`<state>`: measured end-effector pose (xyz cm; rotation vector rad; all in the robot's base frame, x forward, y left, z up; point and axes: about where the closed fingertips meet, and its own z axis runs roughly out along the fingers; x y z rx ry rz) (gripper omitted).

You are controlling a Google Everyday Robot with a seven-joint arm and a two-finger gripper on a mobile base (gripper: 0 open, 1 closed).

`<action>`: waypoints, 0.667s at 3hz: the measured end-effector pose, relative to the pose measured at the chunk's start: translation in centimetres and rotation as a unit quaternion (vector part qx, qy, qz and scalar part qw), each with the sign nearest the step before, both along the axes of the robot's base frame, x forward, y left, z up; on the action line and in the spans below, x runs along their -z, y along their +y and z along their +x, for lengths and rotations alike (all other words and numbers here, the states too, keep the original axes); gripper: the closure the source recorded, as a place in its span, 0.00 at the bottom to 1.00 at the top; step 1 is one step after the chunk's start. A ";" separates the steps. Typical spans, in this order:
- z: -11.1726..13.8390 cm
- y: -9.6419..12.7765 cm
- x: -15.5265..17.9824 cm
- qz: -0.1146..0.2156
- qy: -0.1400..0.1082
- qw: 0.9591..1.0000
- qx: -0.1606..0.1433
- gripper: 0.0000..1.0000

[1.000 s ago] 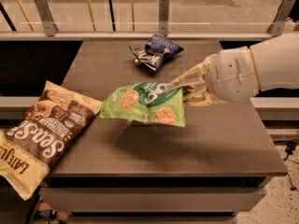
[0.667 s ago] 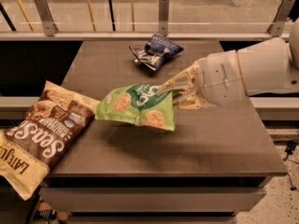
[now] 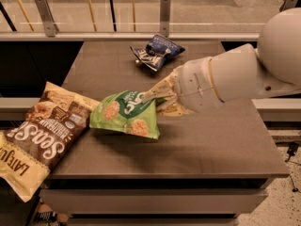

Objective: Move green rice chip bag near brown chip bag

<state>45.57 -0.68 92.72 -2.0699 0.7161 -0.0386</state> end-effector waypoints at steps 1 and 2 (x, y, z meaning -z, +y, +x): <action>-0.4 1.5 2.1 -0.029 0.005 0.999 -0.028 1.00; -0.4 1.5 2.1 -0.030 0.005 0.999 -0.029 1.00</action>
Offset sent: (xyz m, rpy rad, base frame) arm -0.0044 0.0176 -0.0355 -0.0875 0.0197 0.0924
